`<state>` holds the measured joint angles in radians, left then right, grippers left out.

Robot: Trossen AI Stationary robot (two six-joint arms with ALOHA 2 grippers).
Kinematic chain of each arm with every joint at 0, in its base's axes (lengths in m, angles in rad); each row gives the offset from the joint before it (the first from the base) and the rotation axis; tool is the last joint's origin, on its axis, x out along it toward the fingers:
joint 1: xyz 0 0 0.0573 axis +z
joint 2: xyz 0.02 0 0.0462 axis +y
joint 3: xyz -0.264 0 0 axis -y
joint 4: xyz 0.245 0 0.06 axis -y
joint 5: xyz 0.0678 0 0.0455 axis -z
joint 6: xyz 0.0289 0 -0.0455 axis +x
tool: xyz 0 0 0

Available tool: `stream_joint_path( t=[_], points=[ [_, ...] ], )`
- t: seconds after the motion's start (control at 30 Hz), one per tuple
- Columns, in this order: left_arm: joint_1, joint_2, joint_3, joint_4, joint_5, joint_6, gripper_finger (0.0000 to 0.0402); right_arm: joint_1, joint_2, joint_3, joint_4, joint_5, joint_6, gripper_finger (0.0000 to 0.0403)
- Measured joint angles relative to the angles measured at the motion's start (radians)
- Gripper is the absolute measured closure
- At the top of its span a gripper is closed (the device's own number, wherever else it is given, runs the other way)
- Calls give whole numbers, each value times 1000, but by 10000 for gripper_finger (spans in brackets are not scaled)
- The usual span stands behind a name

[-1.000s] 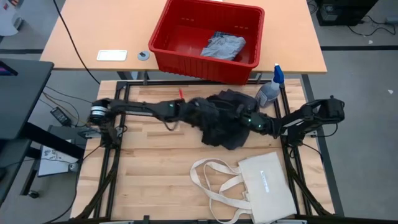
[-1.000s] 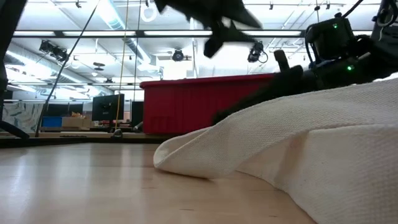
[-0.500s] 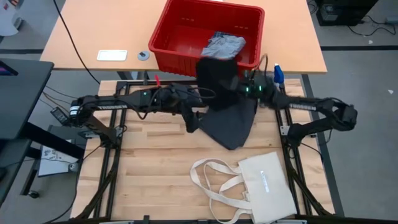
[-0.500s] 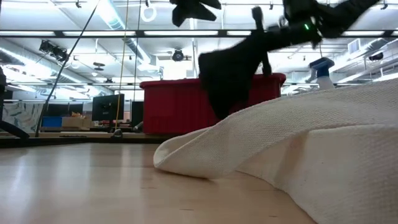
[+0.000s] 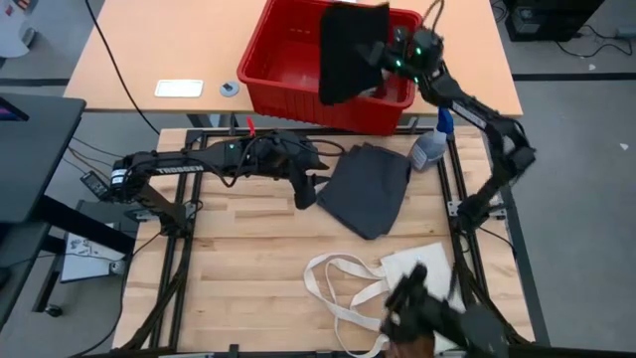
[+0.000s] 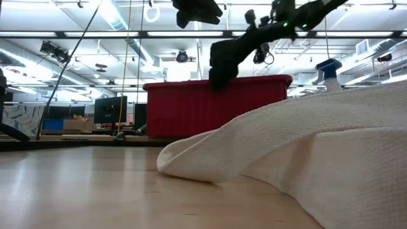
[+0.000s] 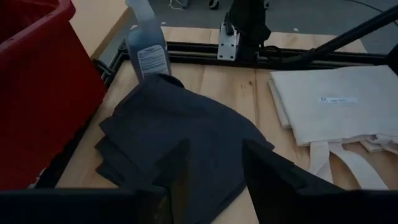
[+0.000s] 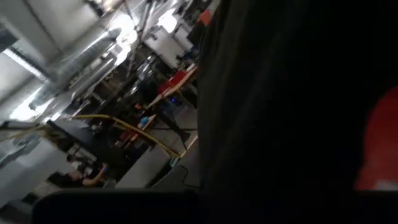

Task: Fold laundry
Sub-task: Put the black shirt into the red organizer bin

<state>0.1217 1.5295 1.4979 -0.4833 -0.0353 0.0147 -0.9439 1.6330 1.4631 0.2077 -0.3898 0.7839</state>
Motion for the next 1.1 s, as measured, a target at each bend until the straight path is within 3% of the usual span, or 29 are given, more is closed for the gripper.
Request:
stream_joint_path(
  t=[0.23,0.5,0.67,0.87,1.1],
  points=[
    [0,-43,-1,2,5,1,258,-71,279,276,-46,-16,-42,350],
    [30,-101,0,-41,5,1,258,-95,489,385,-106,-15,1,344],
    [73,-103,0,-99,4,1,258,-94,510,387,-245,12,-27,342],
    [92,-106,0,-114,5,0,258,-102,458,388,-366,109,-261,329],
    [91,-106,0,-112,5,14,258,-141,426,388,-497,109,-383,230]
  ],
)
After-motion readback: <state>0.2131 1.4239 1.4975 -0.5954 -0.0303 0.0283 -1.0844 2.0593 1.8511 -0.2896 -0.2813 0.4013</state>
